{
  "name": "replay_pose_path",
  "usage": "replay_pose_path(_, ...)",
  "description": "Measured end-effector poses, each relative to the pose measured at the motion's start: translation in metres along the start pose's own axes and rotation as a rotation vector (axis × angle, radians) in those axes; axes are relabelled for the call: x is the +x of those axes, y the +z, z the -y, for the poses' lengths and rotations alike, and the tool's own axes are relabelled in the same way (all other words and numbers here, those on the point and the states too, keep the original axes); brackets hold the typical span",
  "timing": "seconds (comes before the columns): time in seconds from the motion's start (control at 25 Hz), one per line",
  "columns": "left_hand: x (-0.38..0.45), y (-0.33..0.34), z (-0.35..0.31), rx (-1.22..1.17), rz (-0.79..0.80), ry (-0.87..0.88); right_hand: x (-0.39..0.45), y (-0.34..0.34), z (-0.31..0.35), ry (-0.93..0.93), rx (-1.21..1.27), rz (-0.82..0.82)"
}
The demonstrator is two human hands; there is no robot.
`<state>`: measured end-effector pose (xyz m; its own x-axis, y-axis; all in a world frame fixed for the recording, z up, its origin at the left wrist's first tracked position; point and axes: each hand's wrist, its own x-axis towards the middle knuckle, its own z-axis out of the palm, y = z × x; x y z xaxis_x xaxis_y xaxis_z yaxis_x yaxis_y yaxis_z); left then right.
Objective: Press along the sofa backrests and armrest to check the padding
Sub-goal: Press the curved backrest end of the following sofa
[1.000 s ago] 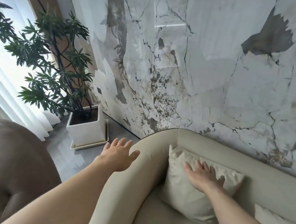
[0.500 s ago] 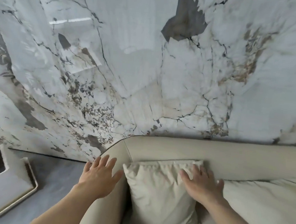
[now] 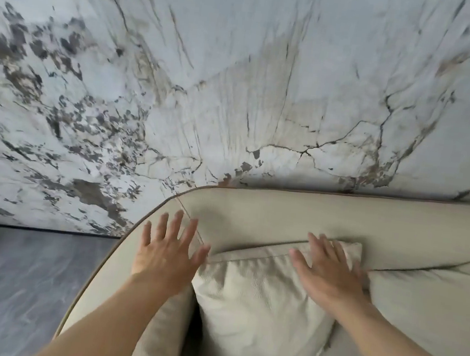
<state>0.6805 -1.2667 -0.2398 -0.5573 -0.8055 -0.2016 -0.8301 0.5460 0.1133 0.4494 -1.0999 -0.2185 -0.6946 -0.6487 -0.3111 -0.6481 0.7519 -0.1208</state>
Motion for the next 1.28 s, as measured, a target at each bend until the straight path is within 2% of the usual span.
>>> replay_pose_path(0.12,0.031,0.043,0.01,-0.006,-0.037,0.036,0.043,0.038,0.017,-0.054,0.03,-0.079)
replay_pose_path(0.32,0.038,0.084,0.019,0.051,-0.273,0.021,0.079,0.105,0.039,-0.112,-0.004,-0.344)
replay_pose_path(0.52,0.043,0.087,0.019,0.101,-0.31,0.032,0.087,0.136,0.043,-0.108,-0.016,-0.513)
replay_pose_path(1.28,0.091,0.074,0.02,0.186,-0.285,0.053,0.135,0.136,0.057,-0.093,0.04,-0.624)
